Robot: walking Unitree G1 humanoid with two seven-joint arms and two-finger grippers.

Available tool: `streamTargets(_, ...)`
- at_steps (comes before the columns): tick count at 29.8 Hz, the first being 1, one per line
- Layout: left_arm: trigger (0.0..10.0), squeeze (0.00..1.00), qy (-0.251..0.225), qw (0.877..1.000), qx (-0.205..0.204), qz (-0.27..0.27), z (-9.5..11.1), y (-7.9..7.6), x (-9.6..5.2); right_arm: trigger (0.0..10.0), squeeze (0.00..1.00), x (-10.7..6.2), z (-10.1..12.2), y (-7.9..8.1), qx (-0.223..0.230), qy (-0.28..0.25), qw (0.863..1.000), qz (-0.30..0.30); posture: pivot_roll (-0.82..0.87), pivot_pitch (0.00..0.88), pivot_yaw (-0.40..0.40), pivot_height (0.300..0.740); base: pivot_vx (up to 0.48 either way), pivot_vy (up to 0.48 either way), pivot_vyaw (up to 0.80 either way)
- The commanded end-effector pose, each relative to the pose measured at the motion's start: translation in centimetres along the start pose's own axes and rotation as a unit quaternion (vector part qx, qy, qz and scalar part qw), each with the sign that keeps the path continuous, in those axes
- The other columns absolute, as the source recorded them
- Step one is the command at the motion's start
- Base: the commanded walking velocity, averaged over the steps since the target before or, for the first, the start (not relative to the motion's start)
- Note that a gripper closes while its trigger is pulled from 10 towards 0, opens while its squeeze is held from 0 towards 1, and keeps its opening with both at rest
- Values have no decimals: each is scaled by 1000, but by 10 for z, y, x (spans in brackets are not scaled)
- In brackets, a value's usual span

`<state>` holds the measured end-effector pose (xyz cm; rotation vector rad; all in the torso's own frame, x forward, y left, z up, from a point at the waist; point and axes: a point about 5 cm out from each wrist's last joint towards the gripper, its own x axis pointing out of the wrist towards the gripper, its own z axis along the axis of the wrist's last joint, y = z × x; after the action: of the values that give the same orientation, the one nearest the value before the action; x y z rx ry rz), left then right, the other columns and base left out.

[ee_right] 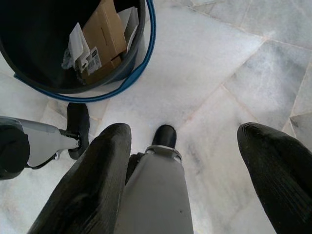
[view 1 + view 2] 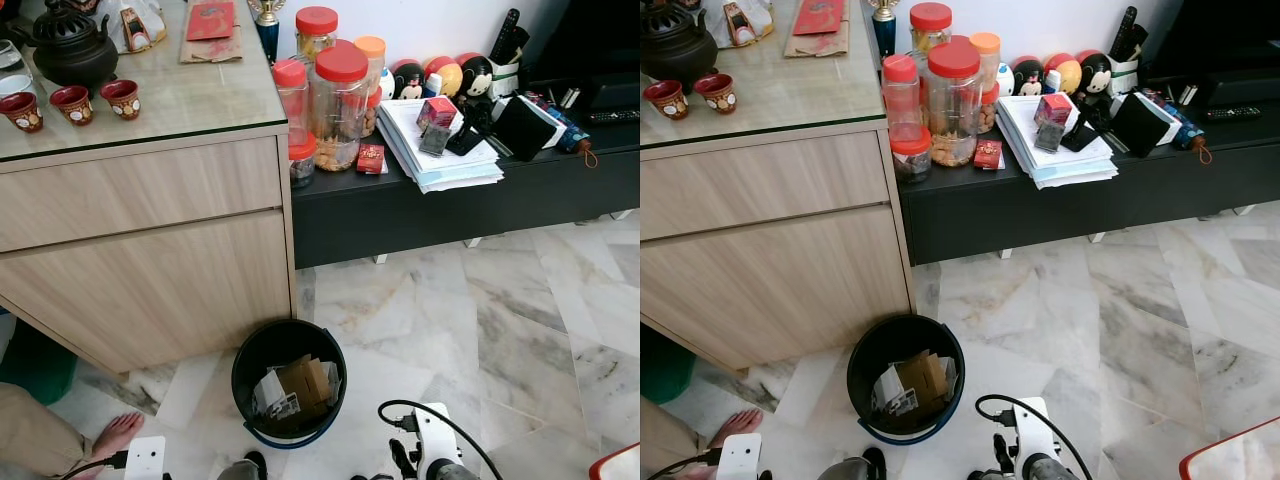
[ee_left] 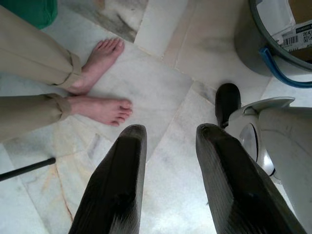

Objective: Picking trash to rubbish bin

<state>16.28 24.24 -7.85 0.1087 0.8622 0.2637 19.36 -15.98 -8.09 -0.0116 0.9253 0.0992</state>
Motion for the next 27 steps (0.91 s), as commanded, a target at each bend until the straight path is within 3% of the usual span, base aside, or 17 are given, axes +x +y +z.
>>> streamTargets(1,10000,0,14,1000,-11,0,-5,-1,-1,10000,0,0,-2,2,8,7,1000,0,126,137,-24,740,0,0,0)
streamTargets(19,10000,0,17,1000,-14,-4,-7,-4,-1,10000,0,1,-2,6,9,5,1000,8,124,125,-27,740,0,0,0)
streamTargets(27,10000,0,16,1000,-15,-7,-6,-5,-1,10000,0,0,-3,5,9,8,1000,8,122,125,-28,740,-270,0,0)
